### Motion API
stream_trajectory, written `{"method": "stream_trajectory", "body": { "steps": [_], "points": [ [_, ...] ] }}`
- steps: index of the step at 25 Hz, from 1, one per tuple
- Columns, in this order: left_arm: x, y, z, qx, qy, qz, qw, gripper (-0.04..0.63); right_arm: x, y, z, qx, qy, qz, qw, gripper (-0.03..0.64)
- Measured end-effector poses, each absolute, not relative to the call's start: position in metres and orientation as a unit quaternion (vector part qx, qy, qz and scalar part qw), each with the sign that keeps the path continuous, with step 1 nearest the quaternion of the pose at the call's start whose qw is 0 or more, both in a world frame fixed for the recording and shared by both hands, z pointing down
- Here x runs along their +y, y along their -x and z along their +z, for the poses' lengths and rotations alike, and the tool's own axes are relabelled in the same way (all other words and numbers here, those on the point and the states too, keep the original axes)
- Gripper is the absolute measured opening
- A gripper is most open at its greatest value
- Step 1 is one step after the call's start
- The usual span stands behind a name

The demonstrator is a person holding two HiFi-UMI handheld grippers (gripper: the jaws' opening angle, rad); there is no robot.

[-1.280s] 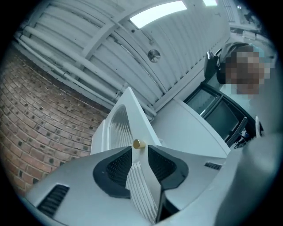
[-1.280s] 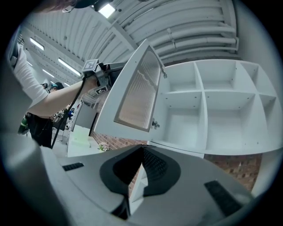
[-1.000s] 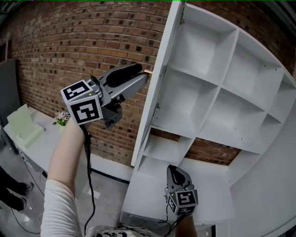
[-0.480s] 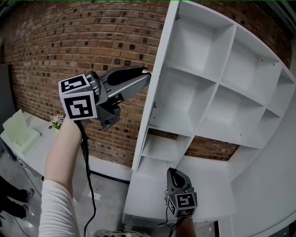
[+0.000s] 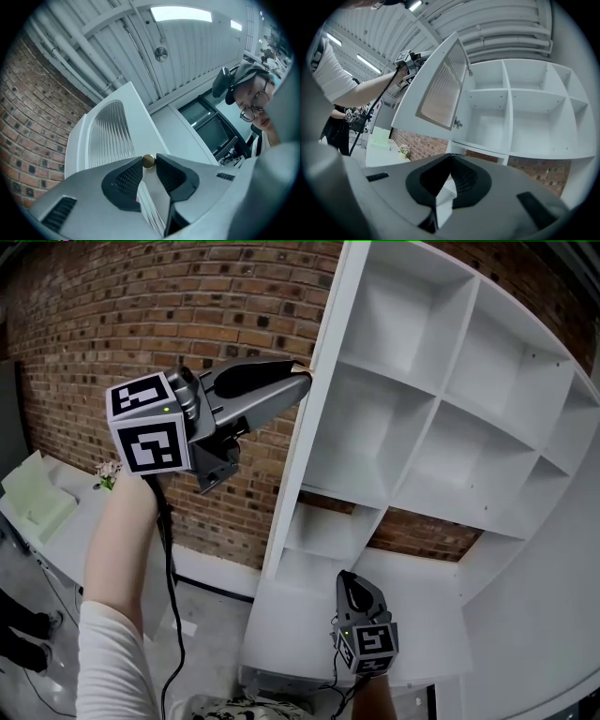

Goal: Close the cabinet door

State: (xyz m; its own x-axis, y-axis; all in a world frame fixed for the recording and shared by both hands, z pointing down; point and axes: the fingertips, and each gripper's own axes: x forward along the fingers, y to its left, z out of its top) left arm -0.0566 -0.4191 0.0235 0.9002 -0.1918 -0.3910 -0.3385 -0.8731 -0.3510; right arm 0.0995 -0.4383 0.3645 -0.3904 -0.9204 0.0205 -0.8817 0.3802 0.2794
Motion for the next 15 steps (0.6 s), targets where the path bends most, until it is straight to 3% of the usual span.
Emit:
{"method": "stream_trajectory", "body": {
  "steps": [15],
  "points": [
    [-0.418,-0.023,0.023,0.216,0.930,0.169,0.246,0.100,-0.468,-0.201,0.343,-0.835,-0.532,-0.121,0.067,0.006]
  ]
}}
